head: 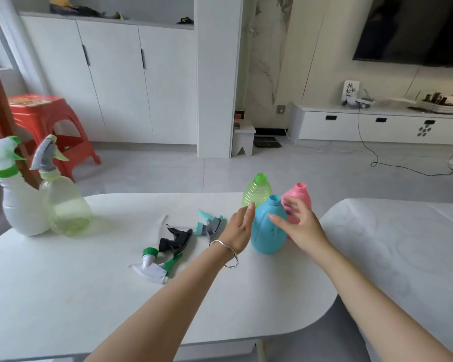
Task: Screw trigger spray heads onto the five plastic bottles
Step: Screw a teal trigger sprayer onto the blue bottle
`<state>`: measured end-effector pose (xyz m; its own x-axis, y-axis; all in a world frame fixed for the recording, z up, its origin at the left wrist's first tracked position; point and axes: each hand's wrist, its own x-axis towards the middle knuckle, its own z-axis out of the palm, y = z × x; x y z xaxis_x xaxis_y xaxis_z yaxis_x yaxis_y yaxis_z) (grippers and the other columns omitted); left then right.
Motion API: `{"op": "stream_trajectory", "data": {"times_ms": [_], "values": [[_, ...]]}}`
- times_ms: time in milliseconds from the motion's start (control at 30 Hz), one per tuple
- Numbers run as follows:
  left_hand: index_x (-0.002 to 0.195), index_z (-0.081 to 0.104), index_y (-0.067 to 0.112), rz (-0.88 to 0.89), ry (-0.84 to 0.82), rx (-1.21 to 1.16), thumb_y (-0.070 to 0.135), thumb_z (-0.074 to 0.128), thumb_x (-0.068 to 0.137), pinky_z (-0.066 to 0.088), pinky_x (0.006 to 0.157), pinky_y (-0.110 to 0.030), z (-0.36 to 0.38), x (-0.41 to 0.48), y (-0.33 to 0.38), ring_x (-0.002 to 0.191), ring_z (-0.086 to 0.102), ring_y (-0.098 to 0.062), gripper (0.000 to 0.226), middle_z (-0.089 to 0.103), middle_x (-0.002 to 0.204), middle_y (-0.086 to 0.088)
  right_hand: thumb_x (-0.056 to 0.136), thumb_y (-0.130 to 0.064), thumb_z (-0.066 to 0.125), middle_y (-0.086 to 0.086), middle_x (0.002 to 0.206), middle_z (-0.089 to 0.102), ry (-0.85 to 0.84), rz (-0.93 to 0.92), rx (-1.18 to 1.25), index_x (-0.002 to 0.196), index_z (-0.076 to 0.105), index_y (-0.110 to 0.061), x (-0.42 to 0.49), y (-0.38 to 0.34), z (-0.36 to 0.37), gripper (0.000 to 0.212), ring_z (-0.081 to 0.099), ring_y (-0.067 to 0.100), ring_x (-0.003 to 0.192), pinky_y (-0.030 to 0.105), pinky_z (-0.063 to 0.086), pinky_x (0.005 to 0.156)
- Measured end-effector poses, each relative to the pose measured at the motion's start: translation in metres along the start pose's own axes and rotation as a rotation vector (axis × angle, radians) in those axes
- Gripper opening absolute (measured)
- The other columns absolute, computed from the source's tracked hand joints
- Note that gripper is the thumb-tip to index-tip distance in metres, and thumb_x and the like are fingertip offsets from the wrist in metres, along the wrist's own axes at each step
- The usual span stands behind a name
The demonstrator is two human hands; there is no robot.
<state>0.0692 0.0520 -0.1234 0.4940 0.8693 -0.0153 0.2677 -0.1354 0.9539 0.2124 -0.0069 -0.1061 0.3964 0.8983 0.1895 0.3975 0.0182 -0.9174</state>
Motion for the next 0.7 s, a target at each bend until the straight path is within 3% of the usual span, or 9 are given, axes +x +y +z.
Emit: {"op": "stream_trajectory", "data": {"times_ms": [67,133,200,267,367,533,633,700], "values": [[0.119,0.052,0.017,0.005,-0.032,-0.054,0.033,0.021,0.103,0.025,0.093,-0.017,0.008,0.001,-0.002,0.108,0.038,-0.011,0.039,0.044,0.119,0.003,0.076,-0.013,0.077,0.006,0.127,0.056,-0.025,0.022,0.009,0.124,0.050,-0.011,-0.001,0.006,0.002,0.055,0.053,0.015,0.112,0.005,0.044,0.080],[0.125,0.048,0.020,0.016,-0.022,-0.072,0.033,0.019,0.103,0.027,0.089,-0.010,0.012,-0.001,-0.003,0.109,0.036,-0.009,0.039,0.044,0.117,0.010,0.073,-0.012,0.079,0.004,0.123,0.058,-0.056,0.042,-0.004,0.124,0.050,-0.015,-0.002,0.011,0.005,0.059,0.055,0.020,0.115,0.024,0.050,0.091],[0.111,0.048,0.026,0.028,-0.008,-0.081,0.033,0.018,0.103,0.031,0.099,-0.016,0.014,-0.003,-0.007,0.117,0.042,-0.017,0.031,0.053,0.122,-0.001,0.071,-0.015,0.081,0.001,0.124,0.056,-0.076,0.045,-0.068,0.126,0.047,-0.019,-0.004,0.014,0.007,0.065,0.053,0.022,0.117,0.040,0.046,0.099],[0.112,0.046,0.020,0.038,-0.010,-0.076,0.033,0.017,0.103,0.028,0.103,-0.022,0.009,-0.008,-0.008,0.120,0.042,-0.018,0.033,0.051,0.125,-0.009,0.068,-0.022,0.082,-0.001,0.124,0.055,-0.096,0.040,-0.115,0.126,0.046,-0.024,-0.005,0.014,0.008,0.068,0.052,0.021,0.116,0.041,0.045,0.099],[0.127,0.047,0.011,0.077,-0.049,-0.020,0.027,0.014,0.104,0.031,0.106,-0.027,-0.004,-0.018,-0.011,0.121,0.043,-0.022,0.044,0.050,0.126,-0.011,0.066,-0.031,0.083,-0.006,0.121,0.052,-0.153,0.057,-0.151,0.122,0.045,-0.031,-0.005,0.008,0.012,0.068,0.051,0.019,0.115,0.037,0.045,0.098],[0.137,0.038,0.027,0.013,-0.110,-0.115,0.043,0.012,0.101,0.026,0.108,-0.026,-0.025,-0.034,-0.012,0.128,0.040,-0.013,0.048,0.043,0.135,0.010,0.068,-0.039,0.080,-0.004,0.117,0.058,-0.246,0.201,-0.114,0.128,0.043,-0.028,-0.007,-0.009,0.030,0.072,0.056,0.018,0.110,0.036,0.048,0.094],[0.142,0.035,0.024,0.042,-0.061,-0.155,0.043,0.039,0.098,0.036,0.111,-0.033,-0.044,-0.042,-0.015,0.131,0.045,-0.013,0.048,0.046,0.142,0.003,0.073,-0.042,0.075,-0.002,0.109,0.064,-0.251,0.271,0.076,0.125,0.048,-0.026,-0.006,-0.026,0.041,0.061,0.064,0.017,0.101,0.037,0.054,0.086],[0.138,0.036,0.027,0.071,-0.026,-0.138,0.035,0.068,0.084,0.051,0.092,-0.024,-0.062,-0.047,-0.018,0.115,0.057,-0.008,0.064,0.054,0.129,0.004,0.074,-0.045,0.073,0.002,0.111,0.066,-0.287,0.319,0.208,0.126,0.049,-0.027,-0.005,-0.039,0.049,0.061,0.066,0.021,0.100,0.039,0.056,0.085]]}}
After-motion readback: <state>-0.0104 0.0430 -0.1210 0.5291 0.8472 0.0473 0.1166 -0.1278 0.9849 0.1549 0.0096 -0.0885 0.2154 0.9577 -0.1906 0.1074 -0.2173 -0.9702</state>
